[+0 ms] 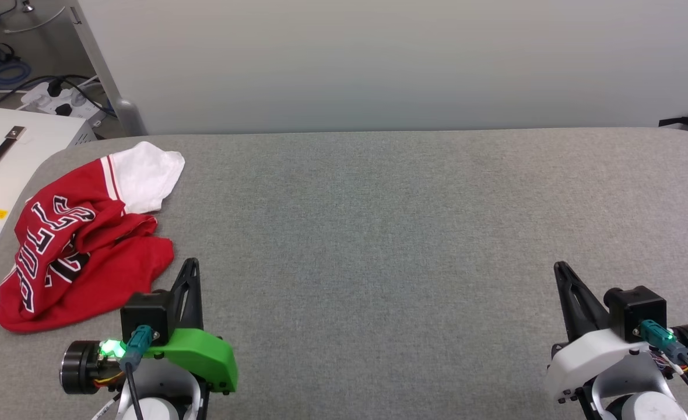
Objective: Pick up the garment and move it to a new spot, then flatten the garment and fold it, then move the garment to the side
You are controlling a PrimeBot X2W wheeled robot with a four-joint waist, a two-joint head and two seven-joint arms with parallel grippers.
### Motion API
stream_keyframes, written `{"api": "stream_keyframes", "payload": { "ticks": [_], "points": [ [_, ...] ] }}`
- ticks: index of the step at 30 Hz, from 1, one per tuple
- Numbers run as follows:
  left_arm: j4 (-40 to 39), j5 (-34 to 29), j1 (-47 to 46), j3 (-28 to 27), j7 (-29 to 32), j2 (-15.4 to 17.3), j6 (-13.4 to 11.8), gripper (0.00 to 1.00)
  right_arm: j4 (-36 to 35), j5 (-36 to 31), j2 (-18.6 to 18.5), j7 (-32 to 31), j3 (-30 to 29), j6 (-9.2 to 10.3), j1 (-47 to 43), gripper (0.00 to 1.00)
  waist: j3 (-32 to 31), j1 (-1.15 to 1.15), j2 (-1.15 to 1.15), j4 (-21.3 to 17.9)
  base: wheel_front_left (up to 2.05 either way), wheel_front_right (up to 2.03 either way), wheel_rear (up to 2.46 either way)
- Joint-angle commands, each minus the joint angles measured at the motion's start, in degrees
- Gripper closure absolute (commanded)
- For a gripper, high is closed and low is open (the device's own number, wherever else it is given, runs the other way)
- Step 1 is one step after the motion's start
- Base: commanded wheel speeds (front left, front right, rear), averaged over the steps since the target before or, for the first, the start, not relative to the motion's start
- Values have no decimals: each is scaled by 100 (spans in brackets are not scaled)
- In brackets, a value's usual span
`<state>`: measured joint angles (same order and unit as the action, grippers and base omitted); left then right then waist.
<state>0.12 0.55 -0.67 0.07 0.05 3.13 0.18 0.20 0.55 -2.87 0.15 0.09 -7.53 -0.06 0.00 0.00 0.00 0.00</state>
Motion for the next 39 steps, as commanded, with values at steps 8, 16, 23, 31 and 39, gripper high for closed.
{"api": "stream_keyframes", "payload": {
  "ticks": [8, 16, 23, 31, 39],
  "points": [
    [-12, -55, 67, -7, -5, -25, -18, 100, -20, -55, 0, -15, -9, 4, 6, 100, 0, 0, 0, 0, 0, 0, 0],
    [-12, -55, 67, -7, -5, -25, -18, 100, -20, -55, 0, -15, -9, 4, 6, 100, 0, 0, 0, 0, 0, 0, 0],
    [-12, -55, 67, -7, -5, -25, -18, 100, -20, -55, 0, -15, -9, 4, 6, 100, 0, 0, 0, 0, 0, 0, 0],
    [-12, -55, 67, -7, -5, -25, -18, 100, -20, -55, 0, -15, -9, 4, 6, 100, 0, 0, 0, 0, 0, 0, 0],
    [4, 4, 0, 2, -3, 0, 0, 0, 4, 11, 0, 4, 1, 0, 0, 0, 0, 0, 0, 0, 0, 0, 0]
  ]
}}
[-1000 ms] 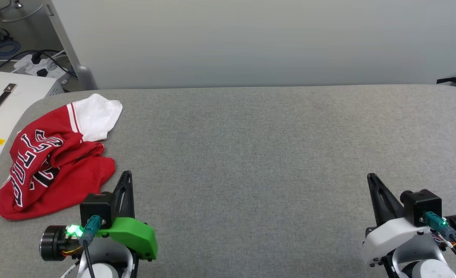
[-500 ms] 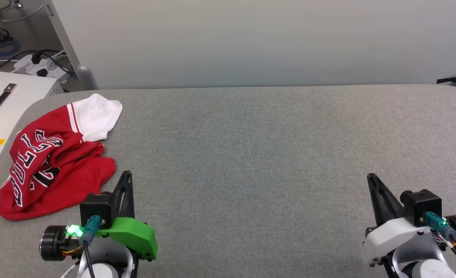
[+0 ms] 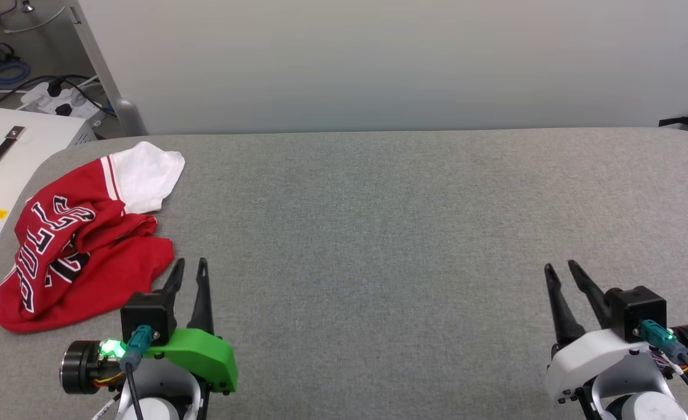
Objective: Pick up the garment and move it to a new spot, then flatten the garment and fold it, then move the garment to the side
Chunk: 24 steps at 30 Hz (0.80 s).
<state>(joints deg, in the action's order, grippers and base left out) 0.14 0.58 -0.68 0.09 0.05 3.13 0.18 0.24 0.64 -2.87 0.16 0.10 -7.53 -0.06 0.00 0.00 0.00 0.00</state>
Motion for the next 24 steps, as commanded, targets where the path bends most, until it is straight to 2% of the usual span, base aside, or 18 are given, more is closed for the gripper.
{"api": "stream_keyframes", "payload": {
  "ticks": [1, 24],
  "points": [
    [3, 4, 1, -1, -4, 0, 0, 0, 2, 4, 0, 4, 0, 0, 0, 0, 1, 0, 0, 0, 0, 0, 0],
    [228, 196, -16, 0, -280, -5, 66, 0, 35, 92, 0, 276, -115, 1, 19, 0, 56, 0, 0, 70, 0, 0, 0]
  ]
}}
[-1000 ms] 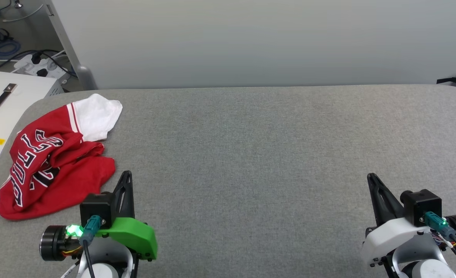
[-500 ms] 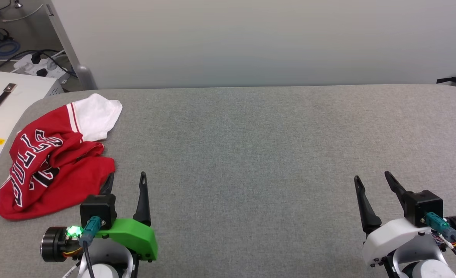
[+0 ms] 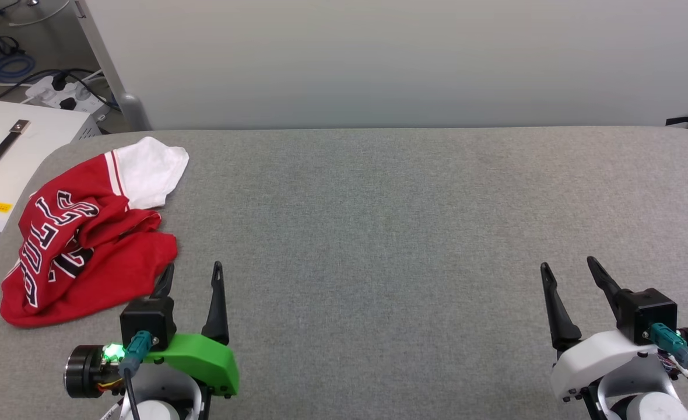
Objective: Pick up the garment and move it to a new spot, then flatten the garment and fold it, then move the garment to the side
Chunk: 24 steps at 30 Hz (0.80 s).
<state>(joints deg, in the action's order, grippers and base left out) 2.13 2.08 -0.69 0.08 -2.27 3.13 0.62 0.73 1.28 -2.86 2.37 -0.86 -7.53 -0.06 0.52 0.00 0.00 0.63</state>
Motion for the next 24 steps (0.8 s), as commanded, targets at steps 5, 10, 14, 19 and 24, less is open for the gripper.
{"api": "stream_keyframes", "payload": {
  "ticks": [5, 10, 14, 19, 24],
  "points": [
    [89, 93, -20, 8, -109, -6, 38, 0, -28, 32, -1, 115, -49, 1, 16, 0, 13, 0, 0, 40, 0, 0, 0],
    [140, 139, -19, 6, -167, -7, 51, 0, -25, 41, -1, 172, -59, 1, 24, 0, 24, 0, 0, 60, 0, 0, 0],
    [185, 175, -14, 3, -214, -7, 64, 0, -10, 50, -1, 219, -45, 1, 26, 0, 34, 0, 0, 69, 0, 0, 0],
    [239, 221, -13, 5, -275, -8, 77, 0, 15, 56, -1, 279, -28, 1, 24, 0, 43, 0, 0, 83, 0, 0, 0],
    [297, 272, -7, 4, -346, -10, 90, 0, 30, 74, -1, 349, -17, 2, 31, 0, 54, 0, 0, 96, 0, 0, 0]
  ]
}}
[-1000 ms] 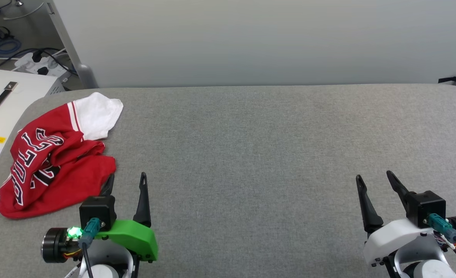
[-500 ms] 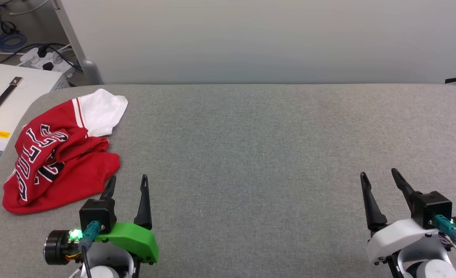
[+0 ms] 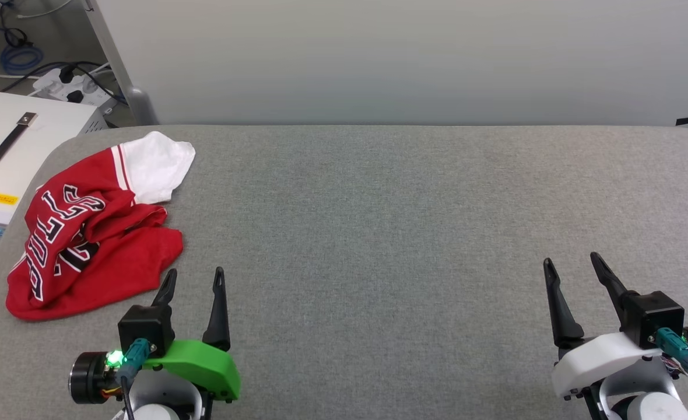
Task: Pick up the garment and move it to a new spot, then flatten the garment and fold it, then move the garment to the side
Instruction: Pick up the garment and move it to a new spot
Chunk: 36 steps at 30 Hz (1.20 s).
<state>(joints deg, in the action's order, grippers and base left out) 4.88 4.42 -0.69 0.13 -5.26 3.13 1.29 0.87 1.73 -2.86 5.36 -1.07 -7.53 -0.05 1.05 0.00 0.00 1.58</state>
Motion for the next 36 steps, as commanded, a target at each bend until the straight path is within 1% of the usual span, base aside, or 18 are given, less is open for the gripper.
{"api": "stream_keyframes", "payload": {
  "ticks": [1, 10, 17, 27, 32, 33, 36],
  "points": [
    [31, 47, -6, 0, -57, -10, 26, 0, 19, 31, -1, 60, 6, 2, 29, 0, 2, 0, 0, 4, 0, 0, 0],
    [133, 151, -3, 16, -165, -12, 46, 0, 52, 33, -1, 167, 26, 2, 21, 0, 19, 0, 0, 34, 0, 0, 0],
    [202, 229, -31, 12, -250, -13, 55, 0, 45, 25, -1, 250, 110, 2, 17, 0, 54, 0, 0, 189, 0, 0, 0],
    [292, 354, -46, 34, -378, -15, 47, 0, 59, -38, -1, 377, 283, 3, 16, 0, 112, 0, 0, 780, 0, 0, 0],
    [332, 404, -56, 44, -439, -16, 62, 0, 69, -70, -1, 436, 352, 3, 27, 0, 141, 0, 0, 1136, 0, 0, 0],
    [345, 425, -60, 50, -462, -16, 66, 0, 90, -95, -1, 460, 393, 3, 34, 0, 147, 0, 0, 1286, 0, 0, 0],
    [369, 448, -57, 61, -497, -17, 76, 0, 118, -116, -1, 493, 442, 3, 47, 0, 148, 0, 0, 1498, 0, 0, 0]
  ]
}}
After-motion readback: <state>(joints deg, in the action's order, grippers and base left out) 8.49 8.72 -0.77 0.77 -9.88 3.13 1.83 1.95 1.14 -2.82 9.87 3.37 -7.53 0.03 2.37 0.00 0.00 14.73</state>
